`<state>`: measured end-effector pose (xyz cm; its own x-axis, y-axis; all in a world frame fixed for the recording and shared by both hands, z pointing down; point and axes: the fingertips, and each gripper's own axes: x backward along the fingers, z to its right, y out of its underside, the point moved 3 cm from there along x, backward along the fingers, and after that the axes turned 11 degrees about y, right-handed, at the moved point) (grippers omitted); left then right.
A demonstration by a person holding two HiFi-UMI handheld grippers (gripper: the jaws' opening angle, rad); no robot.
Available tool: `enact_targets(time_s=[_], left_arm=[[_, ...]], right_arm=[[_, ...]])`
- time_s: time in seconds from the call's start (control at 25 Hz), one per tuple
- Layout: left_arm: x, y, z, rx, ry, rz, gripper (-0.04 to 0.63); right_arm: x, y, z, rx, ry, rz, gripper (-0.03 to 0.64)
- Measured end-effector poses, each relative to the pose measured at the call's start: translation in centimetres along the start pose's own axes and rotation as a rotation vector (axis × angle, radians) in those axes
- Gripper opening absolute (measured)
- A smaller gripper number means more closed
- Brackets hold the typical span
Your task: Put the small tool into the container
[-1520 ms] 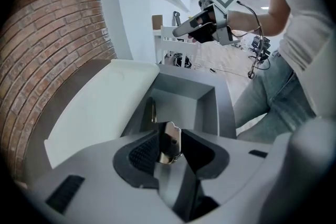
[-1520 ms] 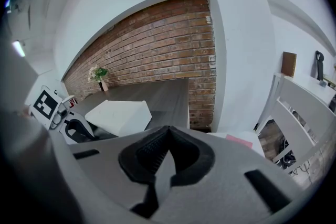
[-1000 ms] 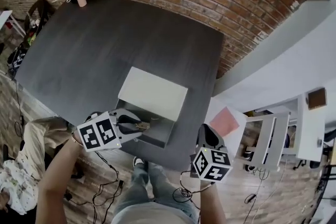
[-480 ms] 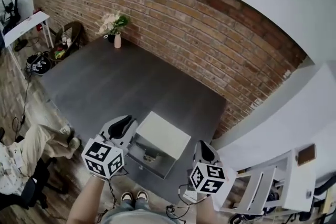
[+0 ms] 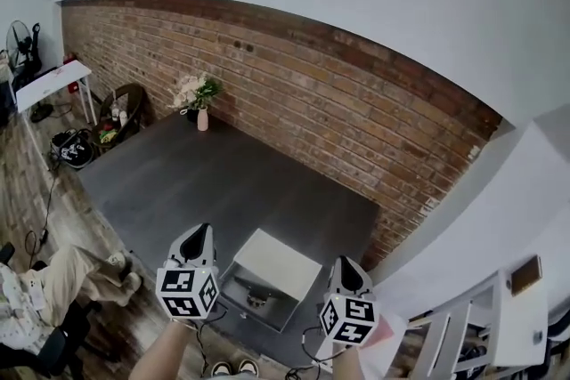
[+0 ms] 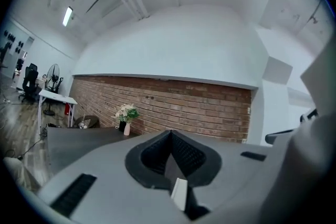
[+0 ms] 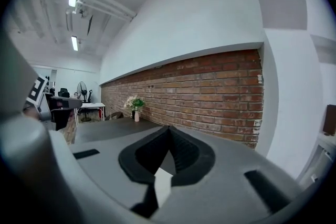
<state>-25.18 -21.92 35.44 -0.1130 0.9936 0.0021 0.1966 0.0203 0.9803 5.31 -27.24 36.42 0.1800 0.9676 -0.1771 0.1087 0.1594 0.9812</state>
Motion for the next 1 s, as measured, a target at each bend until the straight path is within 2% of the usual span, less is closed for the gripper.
enact_targets(time_s=[0.48, 1.0], left_arm=[[-1.2, 0.2, 1.8, -0.077, 0.042, -0.028, 0.005], [-1.4, 1.1, 1.5, -0.067, 0.066, -0.048, 0.005]], right_arm=[[1.1, 1.0, 1.7, -0.053, 0.039, -0.027, 0.002], [1.5, 1.1, 0.9, -0.043, 0.054, -0.033, 0.002]])
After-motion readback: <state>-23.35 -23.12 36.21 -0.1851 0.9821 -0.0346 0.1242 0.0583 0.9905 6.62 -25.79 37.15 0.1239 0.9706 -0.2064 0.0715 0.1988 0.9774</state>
